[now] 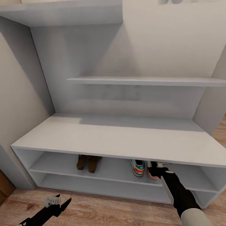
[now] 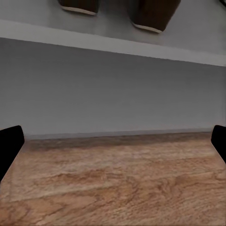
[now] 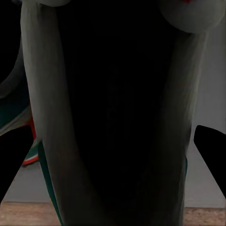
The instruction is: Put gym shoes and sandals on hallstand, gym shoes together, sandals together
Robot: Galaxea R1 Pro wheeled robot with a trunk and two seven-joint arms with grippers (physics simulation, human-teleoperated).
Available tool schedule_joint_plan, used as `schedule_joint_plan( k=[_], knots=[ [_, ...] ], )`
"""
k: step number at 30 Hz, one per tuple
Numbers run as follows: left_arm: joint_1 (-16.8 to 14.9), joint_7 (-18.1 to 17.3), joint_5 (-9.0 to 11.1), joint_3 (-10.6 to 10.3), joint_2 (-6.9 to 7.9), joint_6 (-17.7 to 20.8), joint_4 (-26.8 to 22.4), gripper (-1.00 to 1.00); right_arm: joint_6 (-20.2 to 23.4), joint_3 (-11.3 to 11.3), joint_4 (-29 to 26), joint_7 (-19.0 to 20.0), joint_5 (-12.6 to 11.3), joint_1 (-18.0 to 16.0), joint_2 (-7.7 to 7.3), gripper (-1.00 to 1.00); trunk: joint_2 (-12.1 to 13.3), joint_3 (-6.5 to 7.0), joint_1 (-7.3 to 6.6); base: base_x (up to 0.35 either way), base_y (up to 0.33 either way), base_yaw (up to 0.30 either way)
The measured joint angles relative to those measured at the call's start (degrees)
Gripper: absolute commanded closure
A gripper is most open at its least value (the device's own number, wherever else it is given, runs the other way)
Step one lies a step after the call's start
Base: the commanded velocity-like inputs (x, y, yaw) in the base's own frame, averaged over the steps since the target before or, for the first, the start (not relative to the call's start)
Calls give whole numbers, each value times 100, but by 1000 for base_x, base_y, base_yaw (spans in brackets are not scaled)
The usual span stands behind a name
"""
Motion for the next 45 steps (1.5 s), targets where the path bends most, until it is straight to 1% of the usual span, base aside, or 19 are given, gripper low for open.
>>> schedule_joint_plan(
  k=[22, 23, 31, 45],
  knots=[
    [0, 0, 0, 2, 0, 1, 13, -100, 0, 0, 0, 1, 0, 0, -9, 100, 0, 0, 1, 33, 0, 0],
    [0, 0, 0, 2, 0, 1, 13, -100, -1, 0, 0, 1, 0, 0, -9, -100, 0, 0, 1, 8, 0, 0],
    [0, 0, 0, 1, 0, 0, 14, -100, -5, -1, 0, 4, 0, 0, -9, -100, 0, 0, 2, -49, 0, 0],
    [0, 0, 0, 3, 0, 0, 14, -100, -2, 0, 0, 4, 0, 0, -9, -100, 0, 0, 4, -302, 0, 0]
  ],
)
